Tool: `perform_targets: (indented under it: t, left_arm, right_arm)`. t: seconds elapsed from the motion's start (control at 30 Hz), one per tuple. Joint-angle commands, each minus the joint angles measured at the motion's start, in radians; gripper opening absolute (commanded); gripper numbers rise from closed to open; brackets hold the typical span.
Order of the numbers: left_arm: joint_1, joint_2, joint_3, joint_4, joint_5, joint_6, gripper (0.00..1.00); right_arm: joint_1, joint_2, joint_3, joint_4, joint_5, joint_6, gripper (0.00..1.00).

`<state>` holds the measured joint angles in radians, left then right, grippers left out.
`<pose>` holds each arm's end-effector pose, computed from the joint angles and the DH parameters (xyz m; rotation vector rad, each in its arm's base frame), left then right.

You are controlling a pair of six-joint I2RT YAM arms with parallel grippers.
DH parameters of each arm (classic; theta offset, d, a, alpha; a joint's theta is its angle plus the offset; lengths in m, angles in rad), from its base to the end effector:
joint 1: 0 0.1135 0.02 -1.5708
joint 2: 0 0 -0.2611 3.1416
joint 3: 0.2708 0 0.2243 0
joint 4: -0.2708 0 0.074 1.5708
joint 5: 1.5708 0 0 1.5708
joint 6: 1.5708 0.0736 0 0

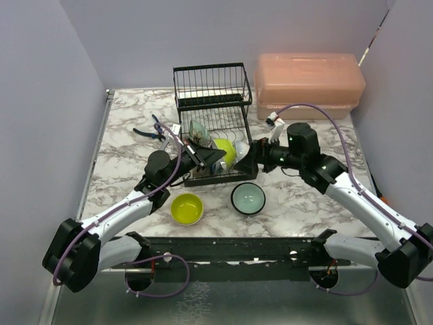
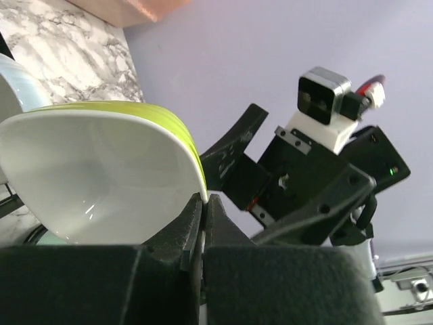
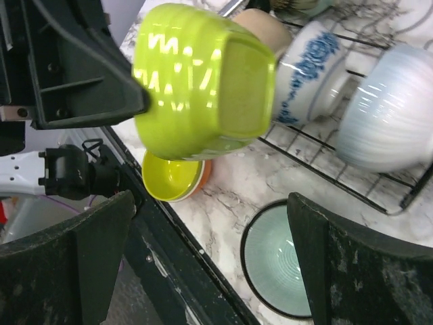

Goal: Load the bowls into the dish rack
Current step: Turn the bowl upside down on the dish rack.

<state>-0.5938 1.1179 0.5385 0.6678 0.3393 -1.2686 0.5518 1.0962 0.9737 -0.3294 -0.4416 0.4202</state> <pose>0.2037 -0.1671 0.2928 -0.2672 1.7397 -1.6934 0.1955 0.1573 0.3175 -0.4368 2.0964 1.0411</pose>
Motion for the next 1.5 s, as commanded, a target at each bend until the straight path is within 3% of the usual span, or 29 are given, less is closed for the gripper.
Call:
perform_targets:
  t: [0.0, 0.37, 0.57, 0.83, 1.13, 1.3, 1.47]
  left_arm:
    - [0.026, -0.069, -0.045, 0.073, -0.06, -0.108, 0.0]
    - [0.038, -0.111, -0.087, 0.059, -0.064, -0.152, 0.0]
    - [0.043, -0.109, -0.079, 0.052, -0.07, -0.152, 0.0]
    - [0.049, -0.087, -0.061, 0.047, -0.061, -0.156, 0.0]
    - [0.056, -0.072, -0.058, 0.04, -0.065, -0.155, 0.0]
    - [0.063, -0.068, -0.055, 0.036, -0.062, -0.151, 0.0]
    - [0.07, -0.067, -0.057, 0.028, -0.062, -0.149, 0.0]
  right_arm:
    - [0.116, 0.049, 0.066, 0.043, 0.22, -0.054, 1.0]
    - [0.294, 0.226, 0.184, 0.1, 0.434, -0.173, 1.0]
    - [0.317, 0.237, 0.169, 0.174, 0.422, -0.201, 0.95]
    - [0.391, 0.26, 0.158, 0.189, 0.497, -0.288, 0.63]
    - [0.404, 0.294, 0.191, 0.174, 0.485, -0.291, 0.41]
    - [0.403, 0.315, 0.215, 0.155, 0.465, -0.272, 0.02]
    - [0.404, 0.33, 0.225, 0.143, 0.448, -0.243, 0.0]
